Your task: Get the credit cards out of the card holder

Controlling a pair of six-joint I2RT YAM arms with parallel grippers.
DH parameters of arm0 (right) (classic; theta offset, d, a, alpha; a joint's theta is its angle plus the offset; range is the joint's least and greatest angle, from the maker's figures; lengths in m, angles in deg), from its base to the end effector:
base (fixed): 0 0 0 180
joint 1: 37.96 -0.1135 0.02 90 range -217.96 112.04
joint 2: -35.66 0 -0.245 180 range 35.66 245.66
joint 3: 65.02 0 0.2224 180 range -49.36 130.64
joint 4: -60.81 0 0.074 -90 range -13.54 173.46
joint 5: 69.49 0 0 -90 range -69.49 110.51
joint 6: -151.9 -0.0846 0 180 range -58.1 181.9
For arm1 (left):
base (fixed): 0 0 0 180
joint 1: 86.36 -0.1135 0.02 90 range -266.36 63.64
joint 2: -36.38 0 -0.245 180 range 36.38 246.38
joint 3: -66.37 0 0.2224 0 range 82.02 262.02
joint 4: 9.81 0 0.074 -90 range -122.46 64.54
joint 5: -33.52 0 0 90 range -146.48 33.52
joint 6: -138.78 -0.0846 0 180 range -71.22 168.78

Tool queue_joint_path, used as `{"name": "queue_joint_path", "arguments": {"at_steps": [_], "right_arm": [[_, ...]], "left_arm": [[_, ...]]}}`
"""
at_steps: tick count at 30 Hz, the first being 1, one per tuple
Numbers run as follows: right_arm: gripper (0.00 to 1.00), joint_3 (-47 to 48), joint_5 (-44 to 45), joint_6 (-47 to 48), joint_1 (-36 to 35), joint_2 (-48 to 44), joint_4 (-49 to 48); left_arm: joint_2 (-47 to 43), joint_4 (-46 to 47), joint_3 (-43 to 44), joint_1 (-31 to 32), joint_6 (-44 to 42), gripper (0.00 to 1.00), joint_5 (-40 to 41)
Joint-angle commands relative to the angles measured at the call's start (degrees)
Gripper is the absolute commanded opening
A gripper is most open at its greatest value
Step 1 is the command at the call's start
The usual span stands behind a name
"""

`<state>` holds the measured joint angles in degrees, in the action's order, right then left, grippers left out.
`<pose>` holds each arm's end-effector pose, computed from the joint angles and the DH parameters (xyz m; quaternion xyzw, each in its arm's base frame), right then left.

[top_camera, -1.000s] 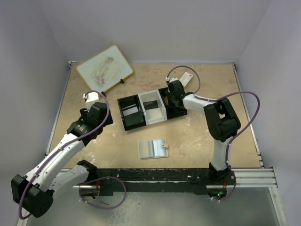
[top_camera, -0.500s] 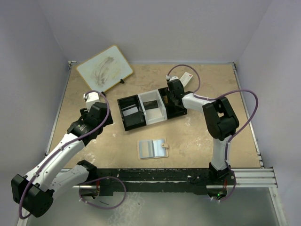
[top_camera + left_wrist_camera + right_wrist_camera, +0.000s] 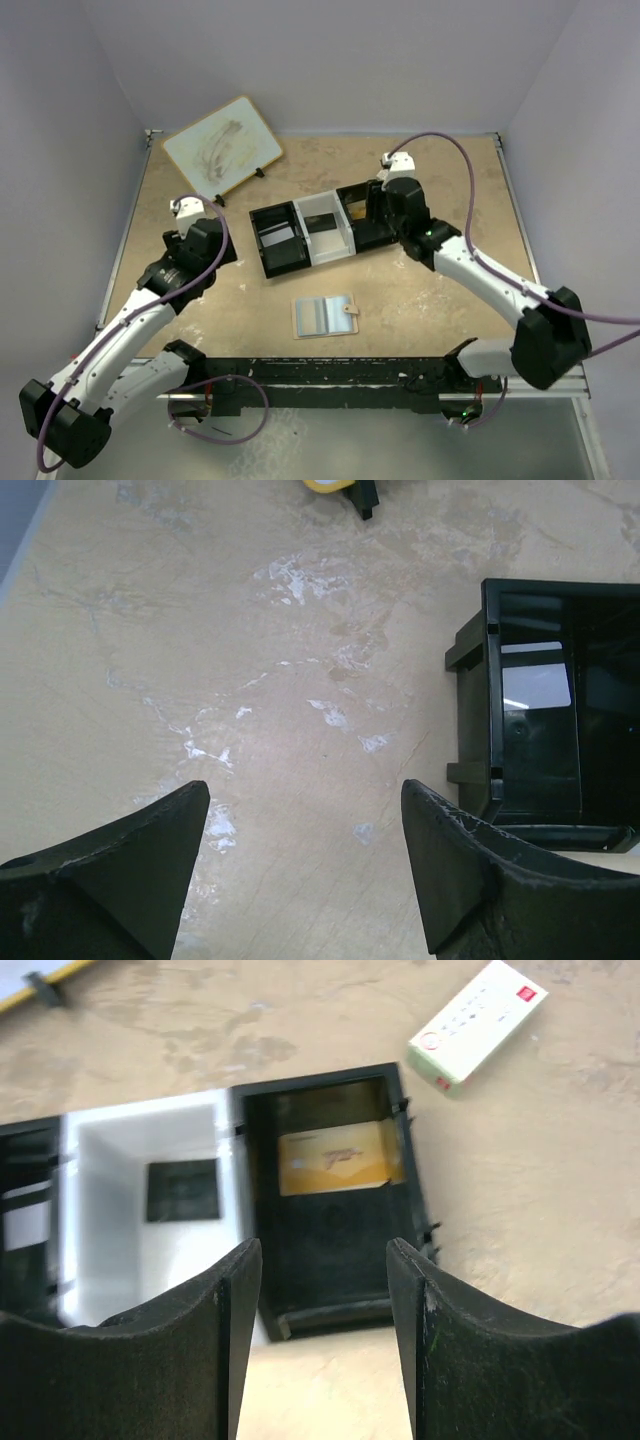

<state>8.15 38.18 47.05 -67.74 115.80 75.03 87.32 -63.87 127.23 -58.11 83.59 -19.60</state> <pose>0.3104 0.1480 0.2720 -0.0199 0.8196 0.0948 0.5646 0.1882 -0.0435 0.2434 -0.1730 0.8652 0.0550 0.4674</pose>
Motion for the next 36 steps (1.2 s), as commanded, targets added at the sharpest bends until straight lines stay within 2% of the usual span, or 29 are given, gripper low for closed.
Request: {"name": "queue_joint_path", "arguments": {"at_steps": [1,8,15,18,23,31,36], "right_arm": [[0.56,-5.84,9.91,-6.04,-9.37,-6.38,-0.77],[0.58,-9.43,13.36,-20.07,-27.59,-5.34,2.73],[0.7,-6.81,8.66,-29.06,-37.12,6.46,6.38],[0.75,-6.24,7.27,-30.99,-39.25,8.82,5.97],[0.75,-4.64,8.94,-33.68,-41.47,10.52,7.64],[0.66,-2.53,10.14,-37.37,-41.59,15.34,12.92],[0.66,-2.54,9.62,-38.56,-41.59,16.46,13.94]], "left_arm": [[-2.6,0.69,0.58,-0.28,0.47,0.76,4.12],[-4.89,-0.04,0.6,-0.28,1.4,0.76,6.51],[-5.48,0.53,0.35,-0.3,0.76,0.77,5.14],[-5.66,0.66,0.3,-0.3,0.79,0.77,4.98],[-5.67,0.88,0.31,-0.23,0.44,0.77,4.69],[-5.06,1.53,0.11,-0.3,-0.43,0.77,2.92],[-4.75,1.58,0.07,-0.3,-0.52,0.77,2.59]]}}
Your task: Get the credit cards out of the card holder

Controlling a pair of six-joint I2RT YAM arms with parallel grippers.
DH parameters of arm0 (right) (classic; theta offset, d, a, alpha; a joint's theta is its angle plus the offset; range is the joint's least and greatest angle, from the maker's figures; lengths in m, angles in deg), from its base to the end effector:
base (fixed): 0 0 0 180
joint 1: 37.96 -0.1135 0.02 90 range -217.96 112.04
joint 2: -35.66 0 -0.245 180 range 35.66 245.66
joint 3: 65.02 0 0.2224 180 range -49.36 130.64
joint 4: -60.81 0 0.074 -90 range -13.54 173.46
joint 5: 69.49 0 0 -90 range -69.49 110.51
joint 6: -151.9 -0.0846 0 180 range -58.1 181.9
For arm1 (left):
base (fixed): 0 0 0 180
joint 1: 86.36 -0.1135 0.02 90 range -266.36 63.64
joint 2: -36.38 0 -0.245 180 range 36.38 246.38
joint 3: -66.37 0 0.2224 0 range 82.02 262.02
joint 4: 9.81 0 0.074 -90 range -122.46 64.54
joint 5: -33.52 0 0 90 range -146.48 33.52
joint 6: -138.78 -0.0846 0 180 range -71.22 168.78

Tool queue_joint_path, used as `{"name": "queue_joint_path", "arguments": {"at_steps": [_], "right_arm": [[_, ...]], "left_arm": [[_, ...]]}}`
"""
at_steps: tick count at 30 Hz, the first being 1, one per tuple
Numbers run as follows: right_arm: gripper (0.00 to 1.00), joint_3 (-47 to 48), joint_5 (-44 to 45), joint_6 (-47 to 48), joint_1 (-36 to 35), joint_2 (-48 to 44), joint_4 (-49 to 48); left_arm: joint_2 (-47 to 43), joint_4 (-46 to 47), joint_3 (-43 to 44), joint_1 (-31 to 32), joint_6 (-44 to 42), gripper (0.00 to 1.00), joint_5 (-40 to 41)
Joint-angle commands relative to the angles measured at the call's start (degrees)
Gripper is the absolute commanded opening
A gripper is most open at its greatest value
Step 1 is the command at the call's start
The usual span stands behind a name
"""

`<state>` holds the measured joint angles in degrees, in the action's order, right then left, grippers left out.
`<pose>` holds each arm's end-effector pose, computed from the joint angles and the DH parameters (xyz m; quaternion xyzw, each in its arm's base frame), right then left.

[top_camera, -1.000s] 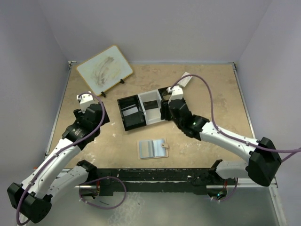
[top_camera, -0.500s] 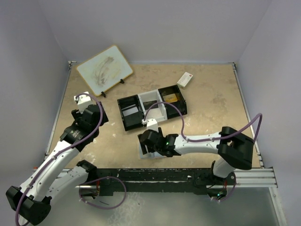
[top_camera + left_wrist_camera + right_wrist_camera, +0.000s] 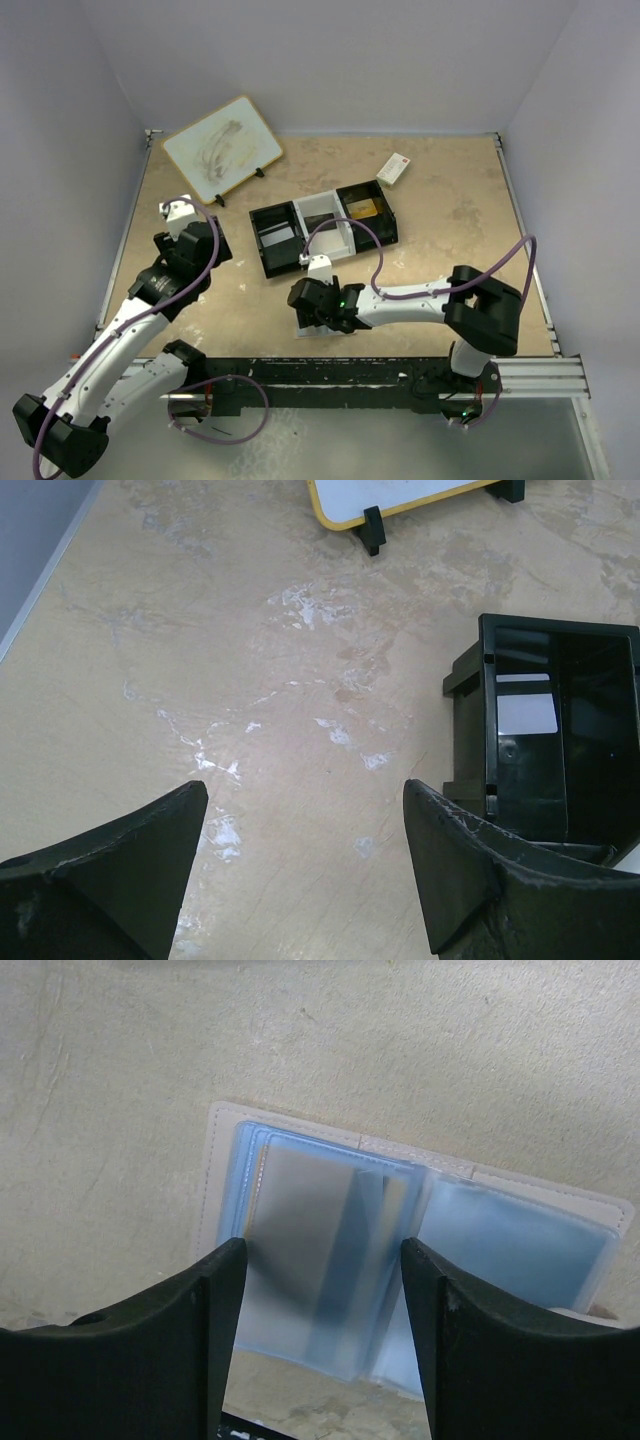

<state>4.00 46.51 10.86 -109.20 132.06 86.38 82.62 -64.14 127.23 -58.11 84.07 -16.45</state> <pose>0.1429 0.3055 0.1349 -0.0917 0.9221 0.1682 0.3362 0.1777 -0.0337 0.2579 -0.1974 0.8400 0.0532 0.5026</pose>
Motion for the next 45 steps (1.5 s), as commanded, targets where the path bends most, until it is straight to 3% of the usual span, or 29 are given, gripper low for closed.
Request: {"name": "queue_joint_path", "arguments": {"at_steps": [1,7,13,17,20,23,27,29,38,45], "right_arm": [[0.65,1.51,0.88,-2.32,-0.14,0.46,2.39],[0.59,1.57,0.53,-2.85,-0.12,3.09,2.05],[0.38,-0.08,-0.92,-2.02,-0.08,2.66,-1.08],[0.37,-1.84,-2.32,-1.62,0.64,1.05,-4.44],[0.35,-5.74,-6.54,-0.23,2.37,-1.11,-11.43],[0.3,-11.2,-13.93,0.51,5.87,-3.74,-20.76],[0.29,-18.41,-21.25,-0.45,10.18,-6.47,-33.16],[0.29,-20.1,-22.17,-1.3,10.98,-6.78,-35.42],[0.31,-26.07,-26.24,-5.33,14.22,-4.29,-44.5],[0.34,-29.78,-27.85,-7.89,15.85,-4.6,-49.35]], "left_arm": [[-0.02,1.92,0.06,-0.26,-1.03,0.77,-0.57],[0.59,2.06,0.04,-0.3,-1.27,0.77,-1.15],[1.29,2.52,-0.12,-0.3,-1.78,0.77,-2.79],[1.33,3.07,-0.3,-0.3,-1.56,0.76,-5.33],[0.27,6.0,-1.65,-0.3,-1.51,0.75,-13.3],[-0.73,10.92,-4.06,-0.3,-0.47,0.75,-26.96],[-1.5,22.38,-11.33,-0.05,5.53,0.74,-47.04],[-1.34,28.22,-14.84,1.0,8.69,0.74,-52.67],[4.04,40.63,-21.06,19.13,14.62,0.72,-43.81],[10.35,46.2,-23.6,23.08,14.46,0.7,-41.14]]}}
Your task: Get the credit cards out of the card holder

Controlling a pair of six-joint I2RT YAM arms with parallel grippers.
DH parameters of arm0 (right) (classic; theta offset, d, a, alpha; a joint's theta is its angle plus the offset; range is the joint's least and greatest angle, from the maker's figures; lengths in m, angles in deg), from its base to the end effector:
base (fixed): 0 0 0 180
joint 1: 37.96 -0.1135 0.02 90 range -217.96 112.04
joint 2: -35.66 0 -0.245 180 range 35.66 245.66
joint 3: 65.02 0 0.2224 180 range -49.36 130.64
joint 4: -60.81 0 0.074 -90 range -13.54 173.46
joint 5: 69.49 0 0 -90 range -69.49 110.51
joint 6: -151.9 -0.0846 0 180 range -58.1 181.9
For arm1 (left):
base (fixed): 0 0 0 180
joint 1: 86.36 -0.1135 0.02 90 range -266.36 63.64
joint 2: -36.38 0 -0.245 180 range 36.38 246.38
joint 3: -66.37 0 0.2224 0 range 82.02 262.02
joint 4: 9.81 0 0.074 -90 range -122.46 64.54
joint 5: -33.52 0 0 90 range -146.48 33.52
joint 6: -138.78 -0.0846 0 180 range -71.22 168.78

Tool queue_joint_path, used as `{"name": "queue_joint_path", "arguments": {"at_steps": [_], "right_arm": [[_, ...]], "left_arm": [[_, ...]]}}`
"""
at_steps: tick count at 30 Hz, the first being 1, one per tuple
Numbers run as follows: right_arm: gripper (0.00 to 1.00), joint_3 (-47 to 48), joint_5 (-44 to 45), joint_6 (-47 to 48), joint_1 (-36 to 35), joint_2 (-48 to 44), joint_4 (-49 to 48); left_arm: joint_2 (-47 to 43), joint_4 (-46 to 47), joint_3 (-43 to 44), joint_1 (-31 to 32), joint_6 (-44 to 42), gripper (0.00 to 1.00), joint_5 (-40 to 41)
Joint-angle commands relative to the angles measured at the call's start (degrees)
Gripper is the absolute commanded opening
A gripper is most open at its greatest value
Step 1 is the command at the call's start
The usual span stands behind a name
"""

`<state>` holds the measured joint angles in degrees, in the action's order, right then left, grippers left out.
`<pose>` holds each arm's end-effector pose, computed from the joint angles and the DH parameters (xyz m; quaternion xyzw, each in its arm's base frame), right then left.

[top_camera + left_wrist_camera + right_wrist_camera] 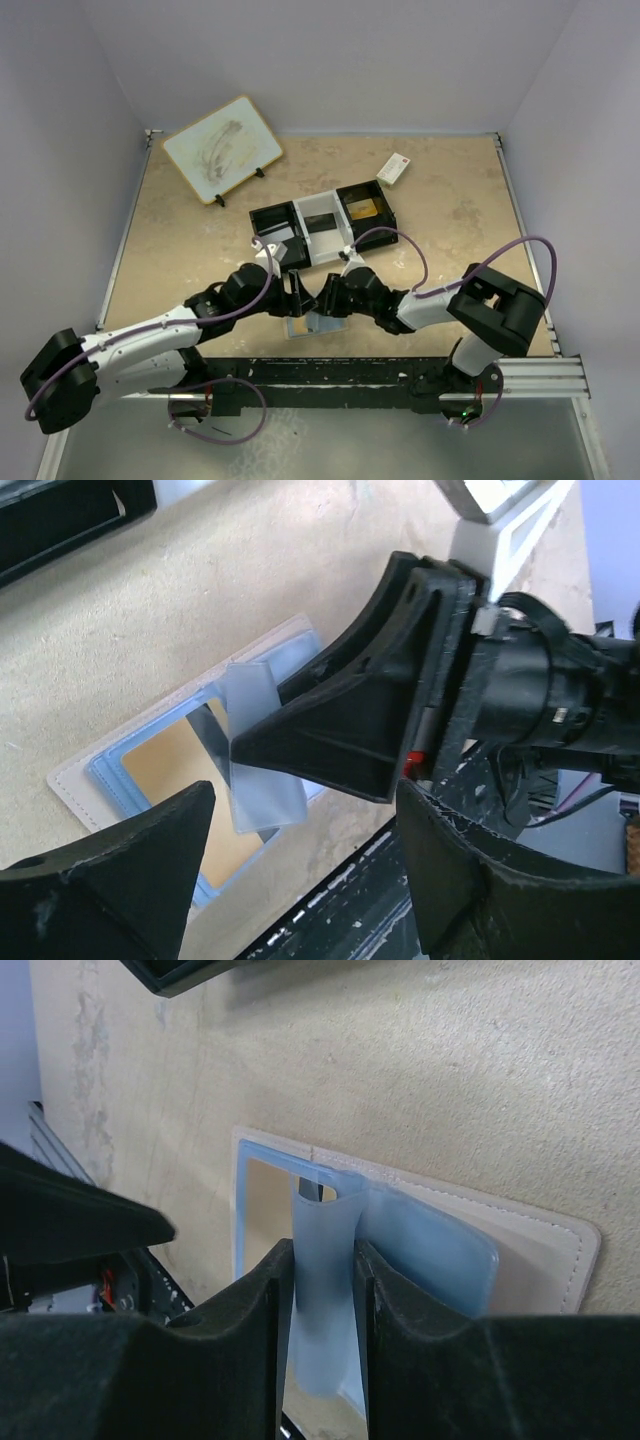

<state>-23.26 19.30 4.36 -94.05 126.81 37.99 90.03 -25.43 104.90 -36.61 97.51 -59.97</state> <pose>0.1723 0.2595 0.1187 0.0052 0.8506 0.4448 0.2802 0.1419 -0.1756 0.1718 0.0228 0.8687 -0.3916 0.3026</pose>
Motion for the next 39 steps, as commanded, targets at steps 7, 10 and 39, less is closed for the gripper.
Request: {"name": "queue_joint_path", "arguments": {"at_steps": [7,10,39], "right_arm": [[0.39,-3.12,-0.19,-1.96,1.5,-0.19,-0.04],[0.39,-3.46,-0.02,-2.52,1.75,-0.26,-0.08],[0.41,-5.72,1.92,-3.8,2.84,-6.3,0.3]], "left_arm": [[7.55,11.98,-2.96,2.99,1.52,0.65,3.51],[8.93,12.2,-3.09,3.56,1.18,0.63,3.59],[12.1,20.04,-10.29,5.26,2.8,0.55,0.49]]}}
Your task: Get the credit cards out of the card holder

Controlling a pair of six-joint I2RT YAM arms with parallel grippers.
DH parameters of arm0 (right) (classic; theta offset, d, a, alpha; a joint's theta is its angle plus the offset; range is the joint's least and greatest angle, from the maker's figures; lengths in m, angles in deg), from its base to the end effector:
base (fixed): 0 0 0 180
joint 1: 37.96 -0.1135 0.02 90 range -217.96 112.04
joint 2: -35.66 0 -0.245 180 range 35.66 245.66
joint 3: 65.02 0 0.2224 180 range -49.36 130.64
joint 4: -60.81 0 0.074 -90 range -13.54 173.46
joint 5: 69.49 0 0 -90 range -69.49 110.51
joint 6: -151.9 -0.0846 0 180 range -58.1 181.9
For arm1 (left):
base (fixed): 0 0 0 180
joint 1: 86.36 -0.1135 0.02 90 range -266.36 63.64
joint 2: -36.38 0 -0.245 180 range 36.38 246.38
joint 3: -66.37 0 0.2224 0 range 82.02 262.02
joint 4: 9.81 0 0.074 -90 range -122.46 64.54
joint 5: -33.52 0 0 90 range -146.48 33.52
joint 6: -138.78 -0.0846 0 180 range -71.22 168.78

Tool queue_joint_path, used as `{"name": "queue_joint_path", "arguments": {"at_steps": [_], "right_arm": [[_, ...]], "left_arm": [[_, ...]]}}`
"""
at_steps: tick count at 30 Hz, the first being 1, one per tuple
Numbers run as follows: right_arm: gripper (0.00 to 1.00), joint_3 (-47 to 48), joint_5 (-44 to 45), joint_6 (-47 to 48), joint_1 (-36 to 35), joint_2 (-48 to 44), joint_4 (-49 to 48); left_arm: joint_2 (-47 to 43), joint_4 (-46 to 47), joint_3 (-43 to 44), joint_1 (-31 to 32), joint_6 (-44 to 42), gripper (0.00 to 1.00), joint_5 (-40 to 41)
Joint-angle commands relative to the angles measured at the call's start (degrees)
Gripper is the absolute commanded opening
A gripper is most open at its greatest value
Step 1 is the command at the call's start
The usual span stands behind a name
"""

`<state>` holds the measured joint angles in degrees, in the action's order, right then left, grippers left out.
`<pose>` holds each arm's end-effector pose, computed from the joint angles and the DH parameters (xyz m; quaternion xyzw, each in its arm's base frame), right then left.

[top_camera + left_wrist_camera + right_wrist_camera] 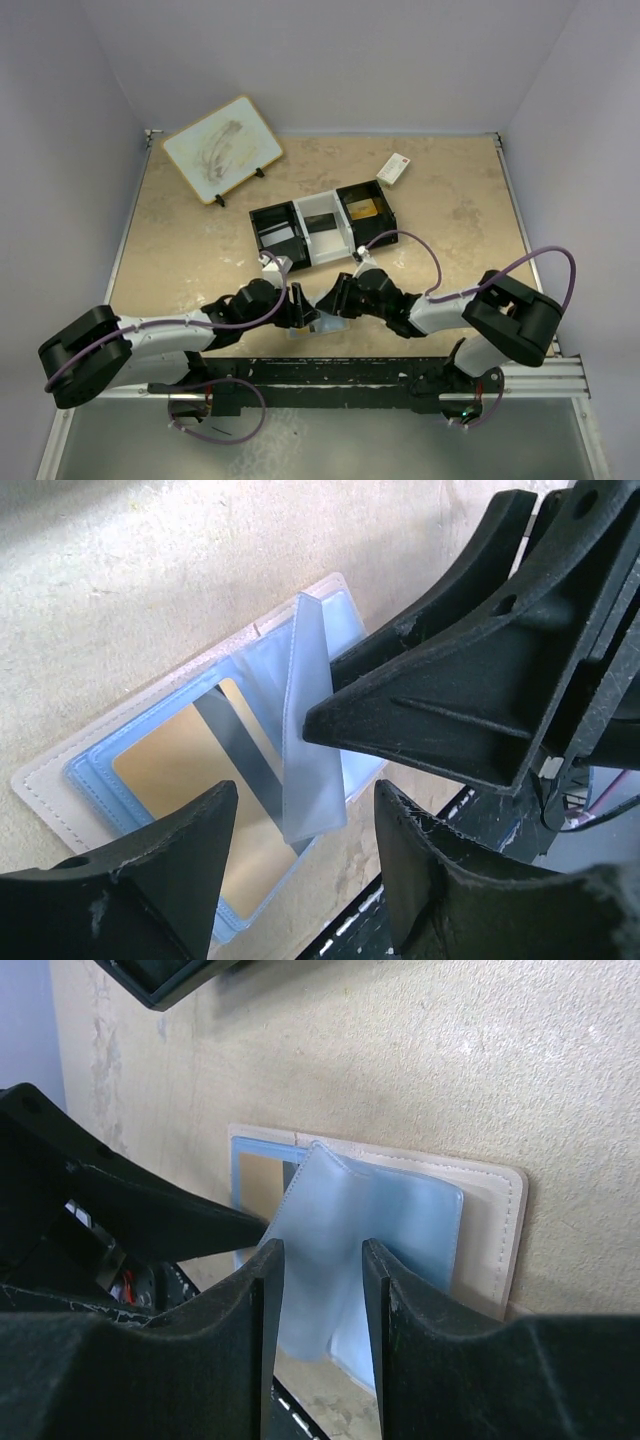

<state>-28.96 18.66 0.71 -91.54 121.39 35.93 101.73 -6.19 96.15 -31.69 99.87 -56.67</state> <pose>0.1698 0.2347 0.1218 0.0472 0.8410 0.4611 0.2789 0.1347 -0.1905 0.1229 0.0281 0.8740 -0.3878 0.2916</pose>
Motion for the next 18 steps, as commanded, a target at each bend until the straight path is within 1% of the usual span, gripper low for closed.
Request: {"name": "queue_joint_path", "arguments": {"at_steps": [1,6,8,14,18], "right_arm": [[0.41,-0.06,2.55,-0.28,0.32,-0.96,2.39],[0.43,-0.17,3.09,-0.47,0.32,-2.85,3.76],[0.46,0.05,3.68,-0.38,0.39,-4.35,5.2],[0.53,1.26,7.56,0.73,0.33,-11.02,13.06],[0.6,2.47,12.23,1.07,0.37,-16.18,19.91]], "left_arm": [[0.72,2.18,-1.44,0.34,0.69,0.55,-3.75],[2.5,6.19,-0.35,0.32,1.12,0.52,-6.75],[2.82,6.58,0.4,0.41,1.04,0.5,-7.14],[3.99,7.75,2.24,0.4,0.59,0.46,-7.34],[7.84,11.94,2.99,0.71,1.07,0.46,-7.83]]}}
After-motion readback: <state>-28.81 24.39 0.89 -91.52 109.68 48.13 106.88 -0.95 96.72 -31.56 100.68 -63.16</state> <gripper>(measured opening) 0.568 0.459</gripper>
